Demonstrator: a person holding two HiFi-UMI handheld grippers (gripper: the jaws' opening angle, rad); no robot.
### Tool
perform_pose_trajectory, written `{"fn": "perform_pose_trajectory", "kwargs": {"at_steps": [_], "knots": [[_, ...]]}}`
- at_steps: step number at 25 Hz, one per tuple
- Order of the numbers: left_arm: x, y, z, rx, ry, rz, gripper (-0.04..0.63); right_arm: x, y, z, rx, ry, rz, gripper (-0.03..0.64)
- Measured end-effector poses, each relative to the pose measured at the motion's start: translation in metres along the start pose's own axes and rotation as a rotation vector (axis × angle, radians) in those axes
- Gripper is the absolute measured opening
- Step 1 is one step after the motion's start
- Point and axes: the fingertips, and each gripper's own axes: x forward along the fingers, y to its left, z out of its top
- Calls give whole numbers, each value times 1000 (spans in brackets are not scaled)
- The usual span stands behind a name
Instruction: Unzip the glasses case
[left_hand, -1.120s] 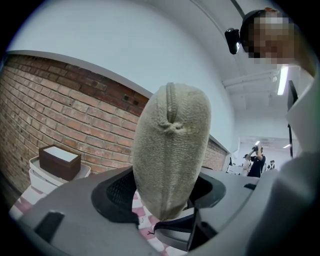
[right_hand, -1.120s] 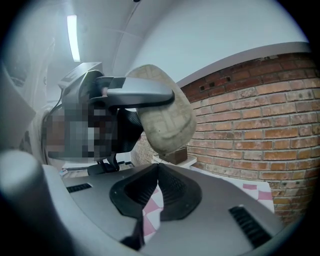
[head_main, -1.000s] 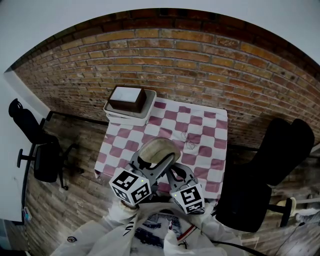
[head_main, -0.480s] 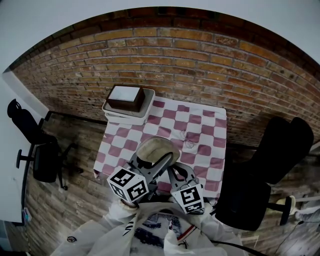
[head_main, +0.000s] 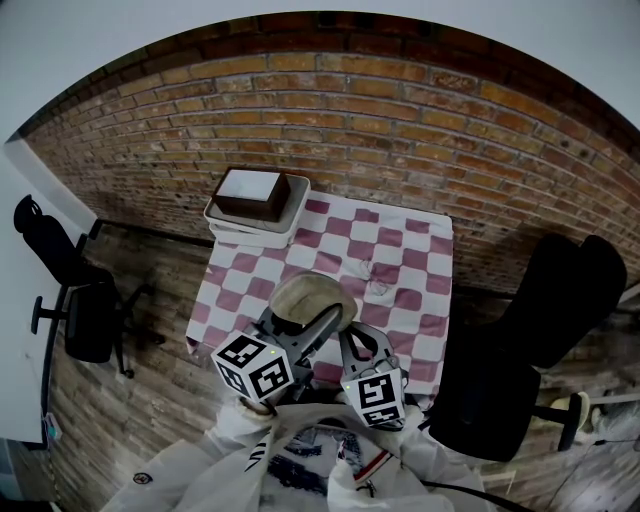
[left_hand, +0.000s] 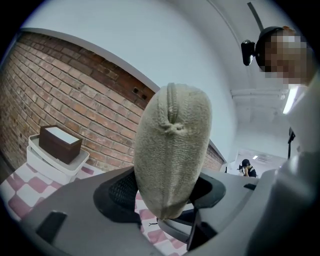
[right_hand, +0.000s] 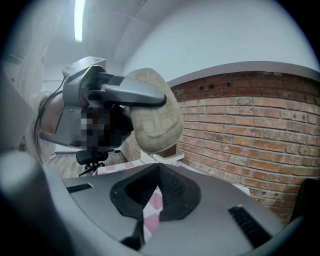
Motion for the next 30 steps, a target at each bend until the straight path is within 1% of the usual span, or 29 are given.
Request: {"fn": "perform_pose_trajectory", "kwargs": {"at_steps": [7,16,30], "knots": [[1,-2,-5,-19,13,-13,281,-4,-5,-4,-69,23,-47,12],[2,-4,-10,-19,32,-26,281,-8,-18,-4,-118,34,-103,11],[-1,-5,-18,-20,65,-55,281,-9,-30,-1,-225,27,-160,12]]}}
